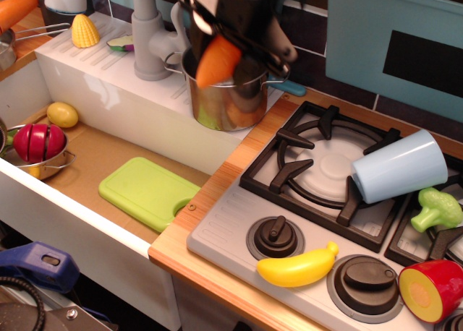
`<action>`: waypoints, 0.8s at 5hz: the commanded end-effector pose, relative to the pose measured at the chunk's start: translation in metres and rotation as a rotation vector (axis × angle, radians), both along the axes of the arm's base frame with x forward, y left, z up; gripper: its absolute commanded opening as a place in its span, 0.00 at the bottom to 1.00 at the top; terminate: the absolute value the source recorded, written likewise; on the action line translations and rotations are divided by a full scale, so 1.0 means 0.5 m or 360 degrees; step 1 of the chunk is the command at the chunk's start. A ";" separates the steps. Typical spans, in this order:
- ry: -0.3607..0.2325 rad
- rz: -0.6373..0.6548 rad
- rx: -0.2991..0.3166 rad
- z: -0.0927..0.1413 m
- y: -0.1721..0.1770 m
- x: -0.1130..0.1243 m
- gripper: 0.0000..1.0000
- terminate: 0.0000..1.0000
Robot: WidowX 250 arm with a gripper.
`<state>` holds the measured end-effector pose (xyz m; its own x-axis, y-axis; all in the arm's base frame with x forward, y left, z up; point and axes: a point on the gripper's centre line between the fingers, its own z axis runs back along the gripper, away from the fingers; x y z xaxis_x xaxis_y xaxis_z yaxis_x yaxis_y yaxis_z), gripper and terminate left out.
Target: Put carrot in pot or pan
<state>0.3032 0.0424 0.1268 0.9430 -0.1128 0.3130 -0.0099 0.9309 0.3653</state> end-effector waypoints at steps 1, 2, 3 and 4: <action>-0.0118 -0.0160 -0.0004 0.026 0.039 0.072 0.00 0.00; -0.0172 -0.0322 -0.0028 0.003 0.063 0.100 1.00 0.00; -0.0172 -0.0322 -0.0028 0.003 0.063 0.100 1.00 0.00; -0.0172 -0.0322 -0.0028 0.003 0.063 0.100 1.00 1.00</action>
